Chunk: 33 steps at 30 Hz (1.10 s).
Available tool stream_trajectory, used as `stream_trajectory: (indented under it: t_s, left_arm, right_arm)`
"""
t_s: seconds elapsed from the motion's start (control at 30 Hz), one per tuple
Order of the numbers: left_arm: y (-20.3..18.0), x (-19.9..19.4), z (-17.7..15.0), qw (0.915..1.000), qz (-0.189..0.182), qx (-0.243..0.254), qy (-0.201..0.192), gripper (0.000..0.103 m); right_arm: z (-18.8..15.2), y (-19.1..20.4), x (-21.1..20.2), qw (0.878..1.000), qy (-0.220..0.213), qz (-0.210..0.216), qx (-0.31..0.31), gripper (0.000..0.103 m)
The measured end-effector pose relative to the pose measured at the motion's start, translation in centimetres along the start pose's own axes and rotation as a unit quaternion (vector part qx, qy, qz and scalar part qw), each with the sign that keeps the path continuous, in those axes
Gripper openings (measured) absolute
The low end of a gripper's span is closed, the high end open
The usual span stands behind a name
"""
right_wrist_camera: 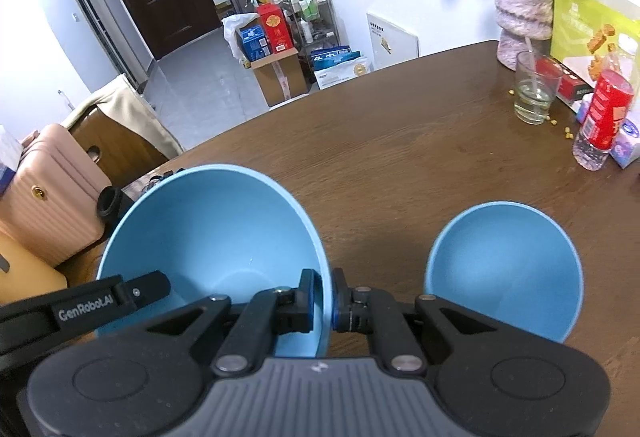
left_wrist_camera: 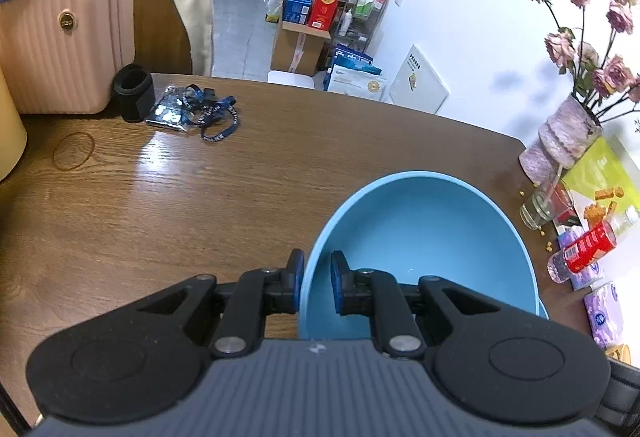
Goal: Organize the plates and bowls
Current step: 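Lower the held blue bowl onto the blue bowl stack with both tools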
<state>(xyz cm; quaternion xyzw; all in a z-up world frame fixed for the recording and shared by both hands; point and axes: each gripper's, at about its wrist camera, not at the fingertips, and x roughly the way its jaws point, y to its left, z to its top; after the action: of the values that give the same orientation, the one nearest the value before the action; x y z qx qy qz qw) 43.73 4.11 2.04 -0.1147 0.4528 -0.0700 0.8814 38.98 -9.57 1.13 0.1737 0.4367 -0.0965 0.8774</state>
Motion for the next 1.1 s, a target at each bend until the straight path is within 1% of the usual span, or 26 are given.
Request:
stream_trajectory:
  t_s: [0.2,0.6,1.1]
  left_arm:
    - [-2.1,-0.4,-1.1,0.9999,-0.005,0.01,0.002,0.015]
    - [-6.5,-0.7,-2.3,0.9992,-0.021,0.033,0.0,0.015]
    - [-12.2,1.5,-3.2,0.9973,-0.039,0.061,0.01,0.015]
  right_arm:
    - [-0.4,-2.4,-1.0,1.0,0.0,-0.002,0.009,0.008]
    - [-0.4,-6.6,-3.2,0.999,-0.018,-0.012,0.025,0.008]
    - [0.9,-12.0,-3.6,0.998,-0.029,-0.033,0.05,0.008]
